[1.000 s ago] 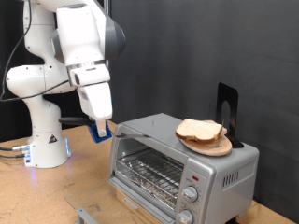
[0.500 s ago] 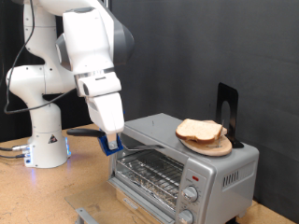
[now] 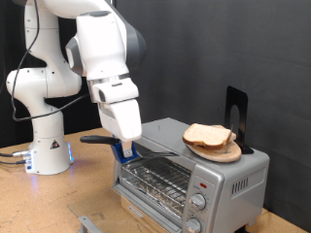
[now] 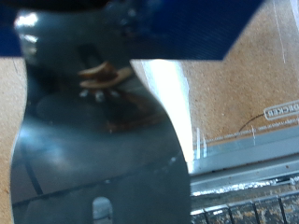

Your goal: Make a piece of toast with the oven

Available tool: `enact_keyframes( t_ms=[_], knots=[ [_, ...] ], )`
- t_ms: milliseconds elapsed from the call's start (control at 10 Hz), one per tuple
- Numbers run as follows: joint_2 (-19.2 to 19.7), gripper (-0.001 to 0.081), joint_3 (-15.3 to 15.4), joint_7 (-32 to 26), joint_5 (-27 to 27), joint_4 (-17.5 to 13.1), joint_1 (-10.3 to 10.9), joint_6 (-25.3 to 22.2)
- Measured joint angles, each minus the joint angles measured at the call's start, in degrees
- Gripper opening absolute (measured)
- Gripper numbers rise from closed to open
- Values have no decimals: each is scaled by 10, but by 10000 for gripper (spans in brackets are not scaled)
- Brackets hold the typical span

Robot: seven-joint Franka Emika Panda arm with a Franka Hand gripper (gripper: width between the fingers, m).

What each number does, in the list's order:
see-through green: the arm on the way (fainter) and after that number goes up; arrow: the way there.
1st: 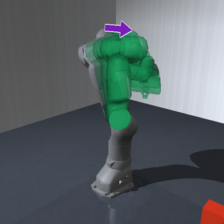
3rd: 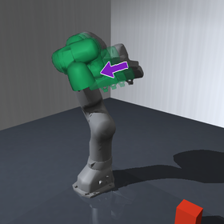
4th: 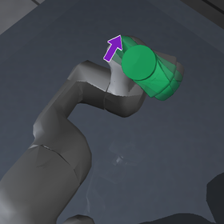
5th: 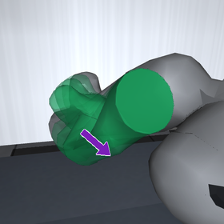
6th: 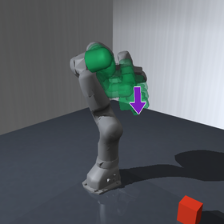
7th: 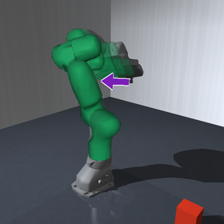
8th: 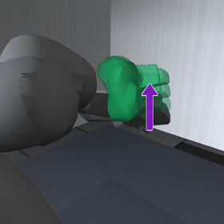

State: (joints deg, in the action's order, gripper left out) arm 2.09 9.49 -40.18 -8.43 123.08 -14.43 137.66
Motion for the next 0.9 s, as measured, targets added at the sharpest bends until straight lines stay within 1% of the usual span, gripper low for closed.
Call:
enact_keyframes(
  t_ms=[400, 600, 900],
  knots=[
    [0, 400, 23, 21, 0, -2, 6, 1],
    [0, 400, 30, 35, 1, -7, 7, 1],
    [-7, 400, 33, 37, -1, -11, 7, 3]
  ],
)
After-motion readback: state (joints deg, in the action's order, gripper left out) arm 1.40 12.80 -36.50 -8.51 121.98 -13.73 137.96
